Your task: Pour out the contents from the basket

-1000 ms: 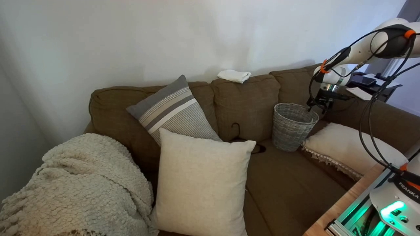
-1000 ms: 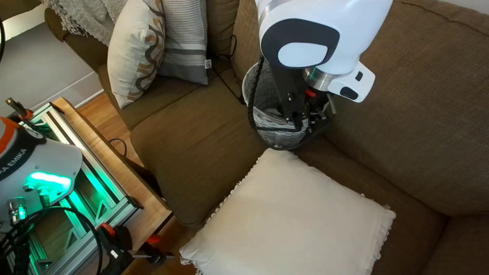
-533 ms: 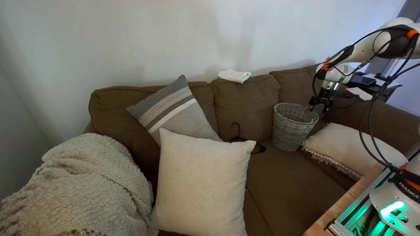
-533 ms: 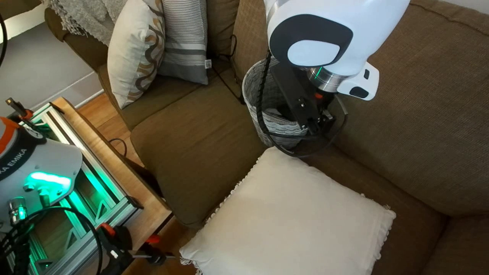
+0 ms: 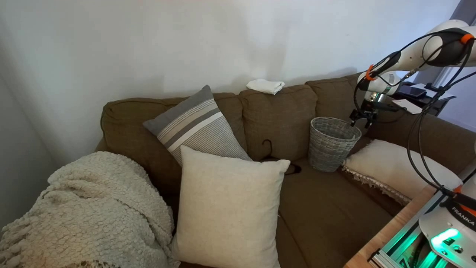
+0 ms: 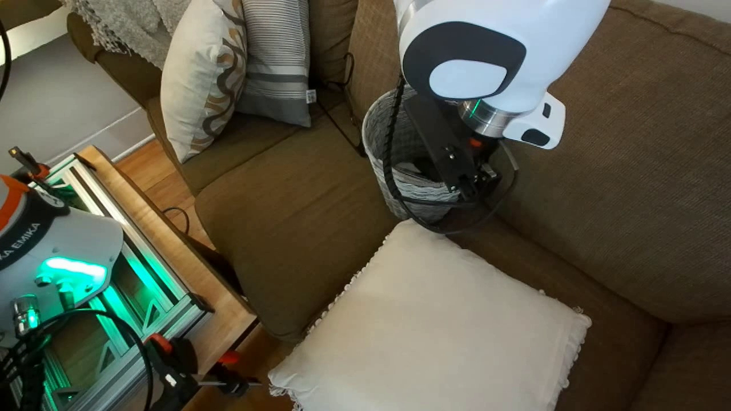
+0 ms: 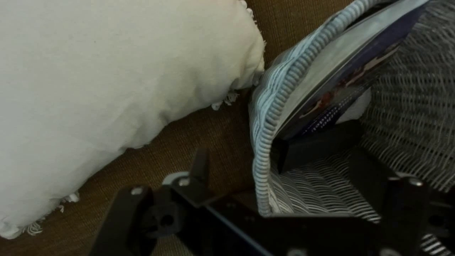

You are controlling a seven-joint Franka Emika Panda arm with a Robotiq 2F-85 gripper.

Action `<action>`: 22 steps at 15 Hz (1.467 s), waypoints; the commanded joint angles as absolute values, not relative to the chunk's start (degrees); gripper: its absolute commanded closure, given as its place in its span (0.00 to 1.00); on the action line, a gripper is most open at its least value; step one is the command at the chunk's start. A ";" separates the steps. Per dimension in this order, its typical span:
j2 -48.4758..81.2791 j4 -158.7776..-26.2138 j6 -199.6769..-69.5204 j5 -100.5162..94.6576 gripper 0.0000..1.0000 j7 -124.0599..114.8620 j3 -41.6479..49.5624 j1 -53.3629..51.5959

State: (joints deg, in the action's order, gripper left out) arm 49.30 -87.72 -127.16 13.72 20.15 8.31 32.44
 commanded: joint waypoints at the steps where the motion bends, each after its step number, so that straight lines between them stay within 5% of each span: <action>1: 49.46 -87.34 -127.04 13.10 0.00 19.80 7.68 32.99; 17: 56.61 -84.07 -137.42 13.03 0.00 23.18 4.51 34.38; 18: 56.97 -83.97 -137.29 13.26 0.06 24.12 3.81 34.83; 19: 57.28 -83.92 -137.35 13.12 0.24 24.48 3.64 34.85; 22: 58.63 -82.97 -137.04 12.55 0.40 25.14 3.53 34.84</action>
State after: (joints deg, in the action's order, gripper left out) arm 56.50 -85.27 -136.97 13.72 23.69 4.83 33.18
